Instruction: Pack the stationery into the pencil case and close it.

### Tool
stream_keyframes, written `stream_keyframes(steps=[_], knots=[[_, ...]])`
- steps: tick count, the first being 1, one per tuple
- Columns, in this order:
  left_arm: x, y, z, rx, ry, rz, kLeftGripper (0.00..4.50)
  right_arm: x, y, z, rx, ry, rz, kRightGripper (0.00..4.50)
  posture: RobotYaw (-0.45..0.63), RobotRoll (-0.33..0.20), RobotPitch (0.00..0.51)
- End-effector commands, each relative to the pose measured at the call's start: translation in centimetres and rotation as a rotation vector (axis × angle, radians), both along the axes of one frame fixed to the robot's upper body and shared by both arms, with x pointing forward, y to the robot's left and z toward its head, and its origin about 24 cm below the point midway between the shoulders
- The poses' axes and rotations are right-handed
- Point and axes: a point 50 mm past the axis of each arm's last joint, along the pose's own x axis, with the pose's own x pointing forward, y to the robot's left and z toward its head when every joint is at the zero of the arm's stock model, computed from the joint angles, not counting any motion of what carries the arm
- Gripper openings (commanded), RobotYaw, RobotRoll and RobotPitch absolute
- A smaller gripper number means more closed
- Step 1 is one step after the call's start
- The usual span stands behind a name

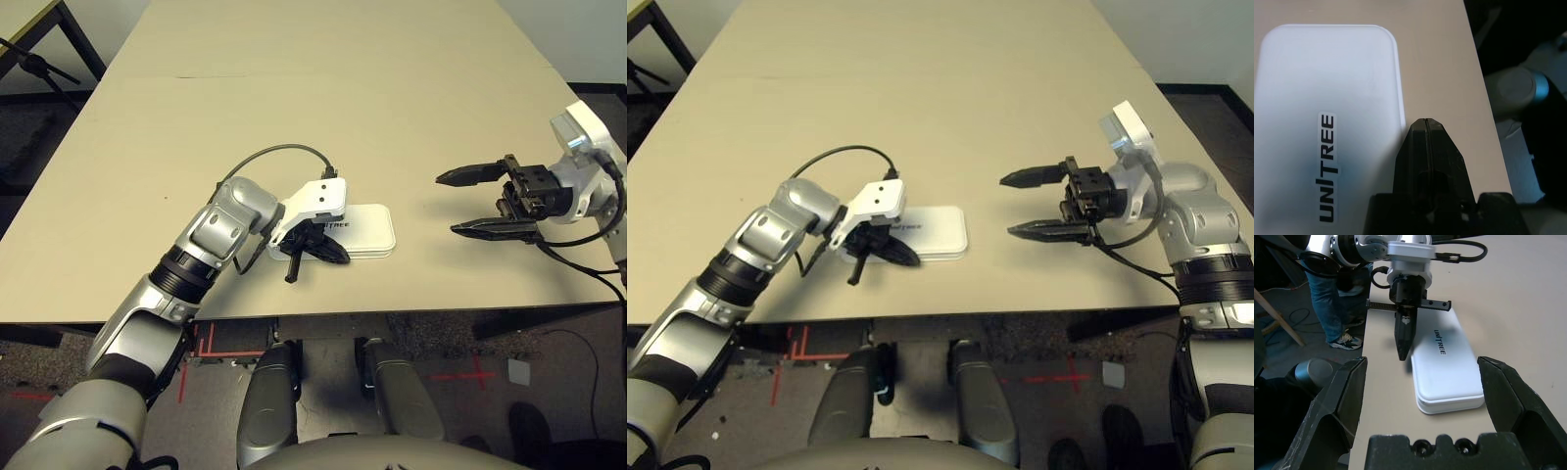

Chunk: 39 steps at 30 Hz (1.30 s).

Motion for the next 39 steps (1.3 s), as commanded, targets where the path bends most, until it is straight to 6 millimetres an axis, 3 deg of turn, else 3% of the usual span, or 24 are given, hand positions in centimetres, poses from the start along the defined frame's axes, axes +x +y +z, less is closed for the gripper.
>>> stream_keyframes(steps=[1, 19, 35, 39], knots=[[0.8, 0.8, -0.3, -0.012, 0.044, 0.114, 0.03, -0.2, 0.0, 0.2, 0.002, -0.013, 0.002, 4.5, -0.09, 0.0, 0.195], [1.4, 0.9, 0.0, -0.05, 0.135, 0.177, 0.03, -0.1, 0.2, 0.3, 0.013, -0.009, 0.002, 4.5, -0.1, 0.0, 0.197], [0.8, 2.8, -2.6, 0.285, -0.141, -0.002, 0.03, 0.3, 0.7, 0.7, 0.03, -0.02, 0.007, 4.5, -0.09, 0.0, 0.196], [0.8, 2.2, -2.2, 0.221, -0.121, -0.003, 0.03, 0.5, 0.9, 0.7, 0.036, -0.023, 0.002, 4.5, -0.09, 0.0, 0.197]])
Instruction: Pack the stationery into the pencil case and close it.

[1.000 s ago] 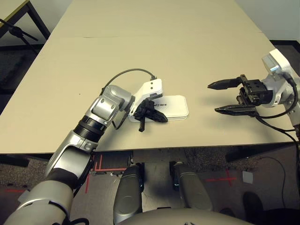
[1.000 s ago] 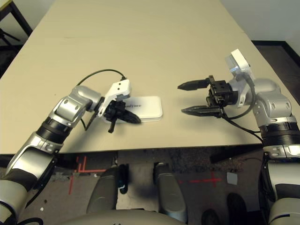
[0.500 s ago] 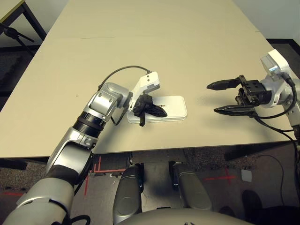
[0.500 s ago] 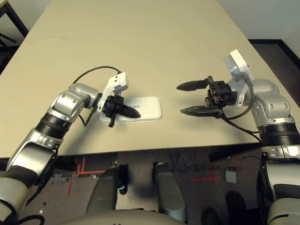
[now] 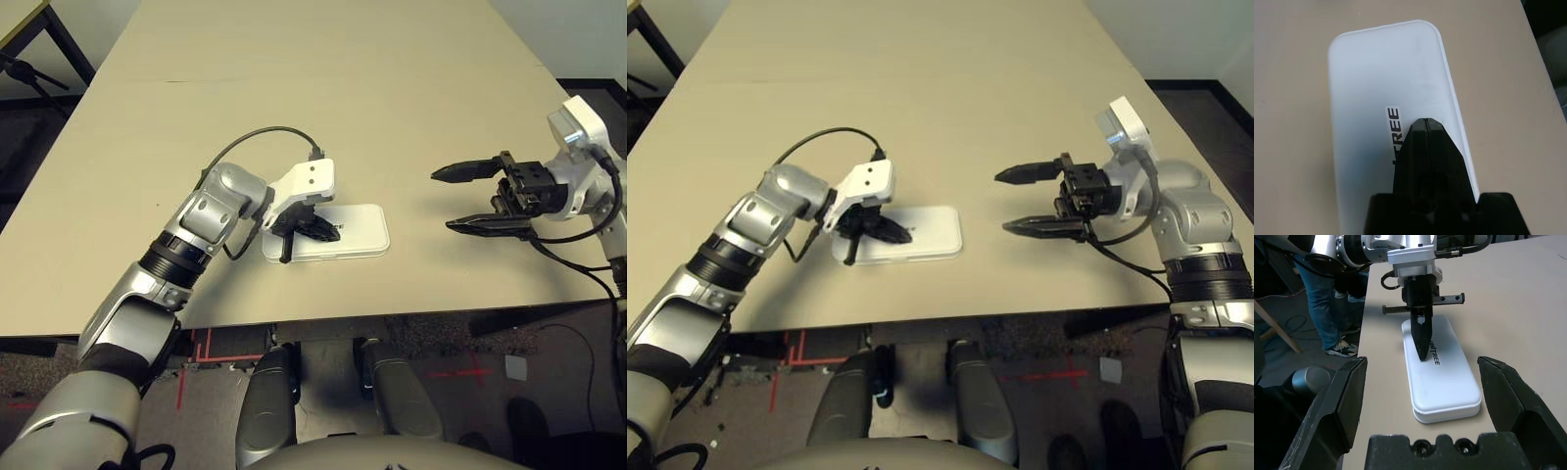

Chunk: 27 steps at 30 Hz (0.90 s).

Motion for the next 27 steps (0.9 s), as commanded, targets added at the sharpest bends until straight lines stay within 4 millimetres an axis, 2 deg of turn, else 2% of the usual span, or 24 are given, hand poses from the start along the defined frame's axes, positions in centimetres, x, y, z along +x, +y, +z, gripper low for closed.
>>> stream_keyframes(steps=[1, 13, 14, 16, 18, 23, 26, 27], knots=[[-0.3, 0.9, -3.1, 0.086, 0.119, 0.064, 0.03, 0.2, -0.1, 0.3, 0.009, -0.013, -0.015, 4.5, -0.08, 0.0, 0.197], [0.3, 0.9, -1.6, -0.061, 0.153, 0.153, 0.03, 0.5, 0.5, 0.0, 0.036, -0.02, -0.024, 4.5, -0.08, 0.0, 0.193], [0.3, 0.8, -1.4, -0.081, 0.146, 0.17, 0.2, 0.5, 0.5, 0.0, 0.039, -0.022, -0.026, 4.5, -0.08, 0.0, 0.192], [0.4, 0.7, -0.9, -0.138, 0.145, 0.198, 0.64, 0.5, 0.5, 0.0, 0.053, -0.023, -0.034, 4.5, -0.08, 0.0, 0.192], [0.5, 0.6, -0.1, -0.217, 0.163, 0.24, 1.29, 0.6, 0.5, 0.0, 0.077, -0.024, -0.049, 4.5, -0.08, 0.0, 0.191], [1.4, 1.9, 2.3, -0.415, 0.107, 0.409, 3.33, 1.0, 0.5, 0.0, 0.181, -0.028, -0.134, 4.5, -0.07, 0.0, 0.189], [2.1, 3.5, 3.9, -0.56, 0.04, 0.574, 4.45, 1.7, 0.2, 0.0, 0.246, -0.05, -0.231, 4.5, -0.07, 0.0, 0.187], [2.3, 4.0, 4.3, -0.605, 0.015, 0.623, 4.45, 1.9, 0.2, 0.0, 0.268, -0.06, -0.263, 4.5, -0.07, 0.0, 0.187]])
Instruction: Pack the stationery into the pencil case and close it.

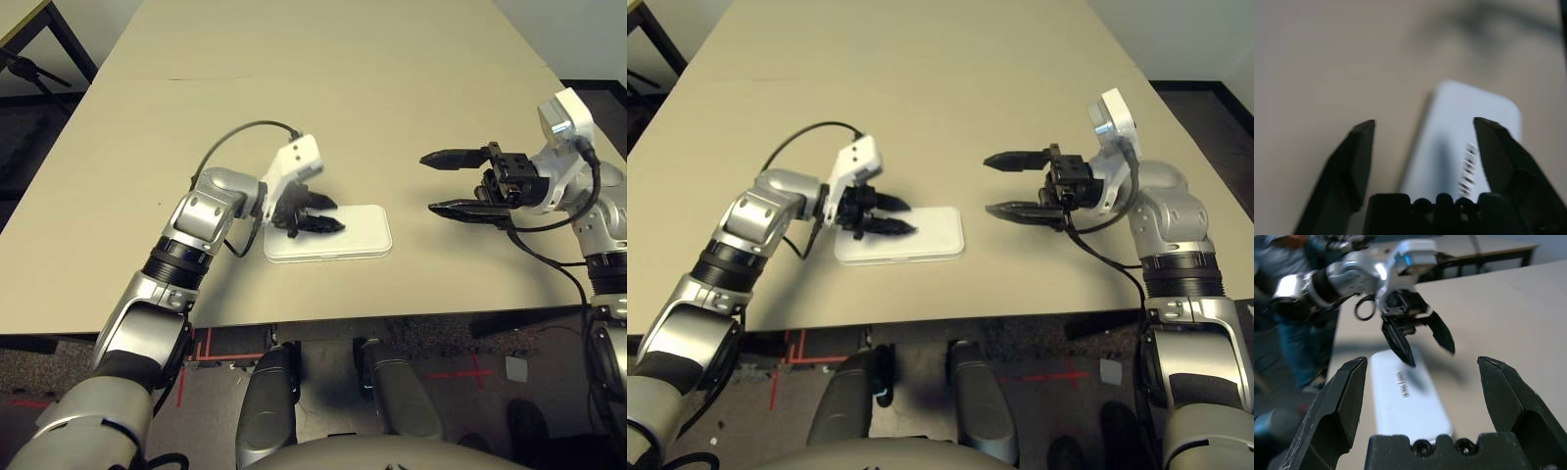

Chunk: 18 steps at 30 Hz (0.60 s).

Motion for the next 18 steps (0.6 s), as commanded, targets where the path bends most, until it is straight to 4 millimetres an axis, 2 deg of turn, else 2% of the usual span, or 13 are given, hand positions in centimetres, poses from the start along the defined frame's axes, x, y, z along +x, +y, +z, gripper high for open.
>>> stream_keyframes(steps=[1, 5, 9, 13, 18], knots=[[0.5, 1.9, 1.6, -0.131, -0.064, 0.194, 4.45, 0.7, -0.7, 0.2, 0.083, -0.038, -0.136, 4.5, -0.06, 0.0, 0.185], [0.9, 4.5, 2.6, -0.233, -0.166, 0.418, 4.45, 2.3, -1.3, 0.3, 0.169, -0.108, -0.366, 4.5, -0.06, 0.0, 0.183], [0.9, 6.9, 2.7, -0.301, -0.254, 0.653, 4.45, 3.6, -2.5, 0.0, 0.27, -0.096, -0.625, 4.5, -0.05, 0.0, 0.18], [0.4, 8.7, 1.5, -0.329, -0.328, 0.872, 4.45, 4.4, -3.6, -0.9, 0.325, -0.069, -0.883, 4.5, -0.04, 0.0, 0.176], [-0.7, 11.5, -1.1, -0.301, -0.445, 1.152, 4.45, 4.6, -5.7, -3.0, 0.298, -0.074, -1.34, 4.5, -0.04, 0.0, 0.175]])
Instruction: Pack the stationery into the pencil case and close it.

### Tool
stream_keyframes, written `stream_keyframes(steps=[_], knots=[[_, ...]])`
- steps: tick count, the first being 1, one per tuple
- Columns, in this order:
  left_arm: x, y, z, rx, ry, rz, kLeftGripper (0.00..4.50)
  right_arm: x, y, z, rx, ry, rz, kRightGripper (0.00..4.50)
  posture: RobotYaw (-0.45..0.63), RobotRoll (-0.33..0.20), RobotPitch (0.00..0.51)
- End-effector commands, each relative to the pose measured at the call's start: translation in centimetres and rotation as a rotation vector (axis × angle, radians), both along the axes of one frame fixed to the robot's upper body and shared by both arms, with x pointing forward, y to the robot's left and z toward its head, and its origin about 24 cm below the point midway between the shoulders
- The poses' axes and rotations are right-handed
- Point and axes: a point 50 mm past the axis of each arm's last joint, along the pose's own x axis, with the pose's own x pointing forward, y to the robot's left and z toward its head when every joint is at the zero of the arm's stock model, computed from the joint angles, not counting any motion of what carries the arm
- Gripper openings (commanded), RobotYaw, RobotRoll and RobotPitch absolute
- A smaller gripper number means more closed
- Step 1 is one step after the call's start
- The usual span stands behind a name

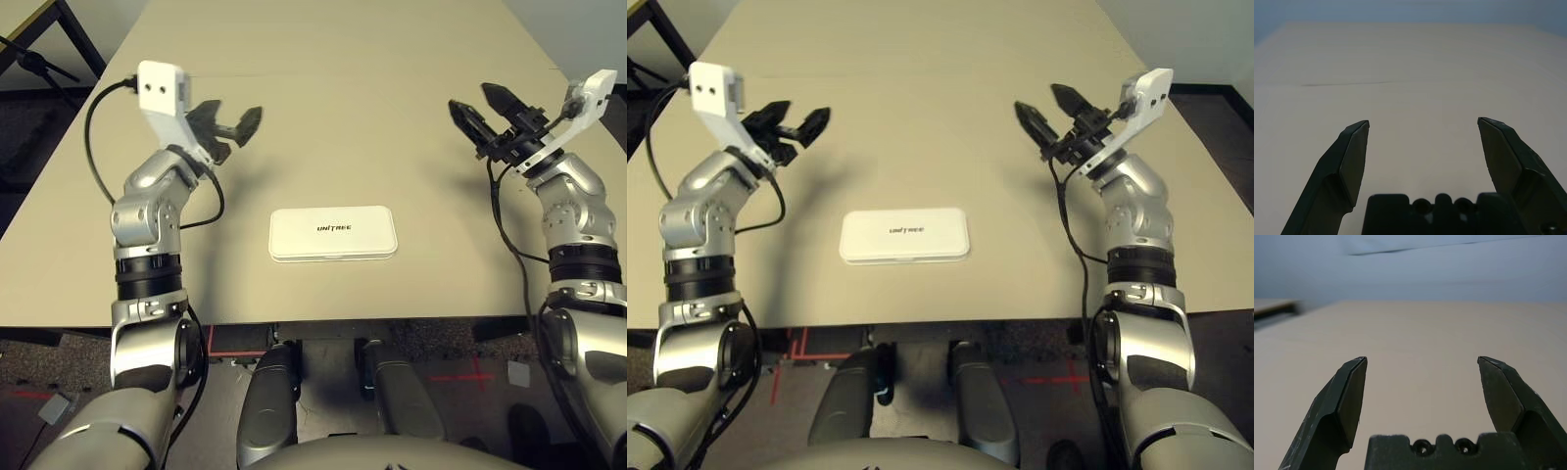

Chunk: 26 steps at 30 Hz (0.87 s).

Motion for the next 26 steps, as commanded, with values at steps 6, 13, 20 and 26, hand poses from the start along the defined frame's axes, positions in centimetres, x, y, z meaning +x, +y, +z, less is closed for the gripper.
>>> stream_keyframes(steps=[6, 13, 20, 26], knots=[[-1.1, 2.9, -2.9, -0.055, -0.045, 0.305, 4.45, -0.3, -3.2, -3.8, 0.0, 0.153, -0.492, 4.5, -0.04, 0.0, 0.173], [-1.1, 3.2, -4.3, -0.024, -0.04, 0.383, 4.45, -0.6, -3.7, -5.7, 0.007, 0.245, -0.527, 4.5, -0.06, 0.0, 0.171], [-0.8, 3.4, -4.6, -0.02, -0.023, 0.434, 4.45, -0.9, -3.6, -6.1, 0.003, 0.253, -0.522, 4.5, -0.09, 0.0, 0.177], [-1.2, 3.9, -4.5, 0.016, -0.026, 0.486, 4.45, -1.6, -3.8, -6.4, -0.006, 0.254, -0.505, 4.5, -0.1, 0.0, 0.192]])
